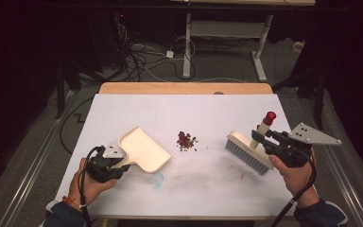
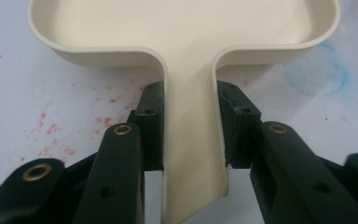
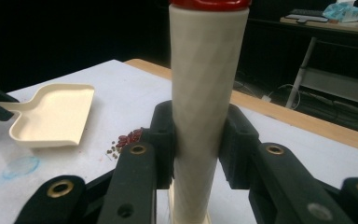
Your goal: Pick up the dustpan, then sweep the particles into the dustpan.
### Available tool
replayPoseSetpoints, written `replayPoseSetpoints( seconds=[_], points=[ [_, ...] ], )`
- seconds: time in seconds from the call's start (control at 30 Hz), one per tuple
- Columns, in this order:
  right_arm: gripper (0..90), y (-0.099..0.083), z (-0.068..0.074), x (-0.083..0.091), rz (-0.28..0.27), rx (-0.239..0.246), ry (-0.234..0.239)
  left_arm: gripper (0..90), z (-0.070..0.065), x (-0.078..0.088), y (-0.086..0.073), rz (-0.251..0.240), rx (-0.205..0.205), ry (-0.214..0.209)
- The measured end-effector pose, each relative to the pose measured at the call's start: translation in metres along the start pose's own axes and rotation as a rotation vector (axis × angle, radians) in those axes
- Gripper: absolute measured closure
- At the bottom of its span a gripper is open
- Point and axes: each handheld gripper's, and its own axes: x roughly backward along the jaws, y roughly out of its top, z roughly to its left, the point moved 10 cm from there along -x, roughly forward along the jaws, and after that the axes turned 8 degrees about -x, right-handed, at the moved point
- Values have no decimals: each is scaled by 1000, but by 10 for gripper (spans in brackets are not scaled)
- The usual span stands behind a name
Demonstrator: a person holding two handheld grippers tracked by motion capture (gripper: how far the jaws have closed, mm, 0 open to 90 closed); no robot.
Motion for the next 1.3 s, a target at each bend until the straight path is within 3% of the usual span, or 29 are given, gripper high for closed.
replayPoseSetpoints(
  seconds=[0.07, 0.5, 0.77, 0.9, 1.13, 1.3],
  points=[
    [700, 3, -1, -4, -4, 2, -12, 643, -4, 0, 0, 9, -23, -3],
    [700, 14, -11, -26, -17, -15, -40, 643, -18, -7, -2, 53, -56, -47],
    [700, 17, -17, -38, -5, -6, -69, 642, -19, -8, -4, 59, -43, -68],
    [700, 26, -27, -51, -3, -18, -85, 642, -21, -10, -2, 67, -36, -95],
    [700, 35, -42, -68, 10, -37, -123, 642, -26, -14, -1, 75, -46, -105],
    [700, 42, -40, -77, 11, -32, -115, 642, -26, -14, 0, 72, -50, -106]
  ],
)
